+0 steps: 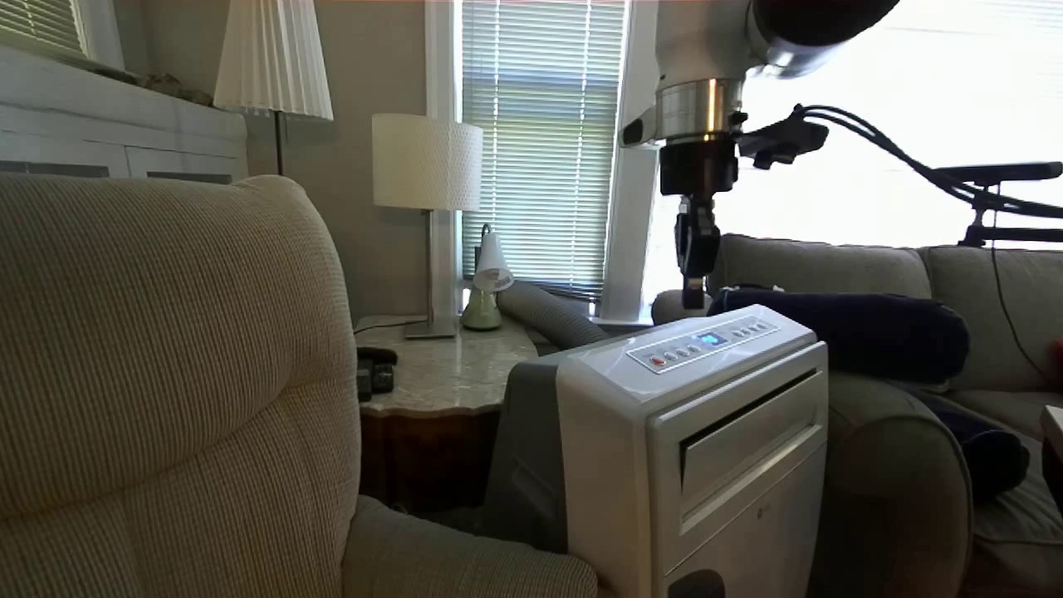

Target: Turn on the air cooler

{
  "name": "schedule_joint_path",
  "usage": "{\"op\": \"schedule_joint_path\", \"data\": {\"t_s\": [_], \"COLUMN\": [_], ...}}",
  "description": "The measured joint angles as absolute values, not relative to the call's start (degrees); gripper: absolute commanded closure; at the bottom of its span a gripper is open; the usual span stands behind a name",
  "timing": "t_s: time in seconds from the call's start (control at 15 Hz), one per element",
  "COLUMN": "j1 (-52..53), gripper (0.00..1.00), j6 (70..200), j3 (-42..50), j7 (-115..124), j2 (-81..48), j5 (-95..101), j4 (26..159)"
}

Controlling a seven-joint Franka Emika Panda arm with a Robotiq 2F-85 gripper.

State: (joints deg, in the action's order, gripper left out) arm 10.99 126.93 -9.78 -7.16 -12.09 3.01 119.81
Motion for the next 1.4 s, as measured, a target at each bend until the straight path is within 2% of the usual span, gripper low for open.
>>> {"op": "schedule_joint_path", "data": {"t_s": [0.53,0.67,1.0,1.4], "j1": [9.0,8.7,8.2,8.1], "gripper": [0.12,0.00,0.00,0.00], "j6": [112.9,110.9,108.5,108.1], "j3": [-8.8,-7.9,-5.8,-5.7], "j7": [-12.4,-12.4,-12.2,-12.2], "j2": [2.4,5.4,11.5,12.2], "j5": [-1.6,-2.3,-2.6,-2.6], "j4": [124.3,125.2,127.3,127.7]}}
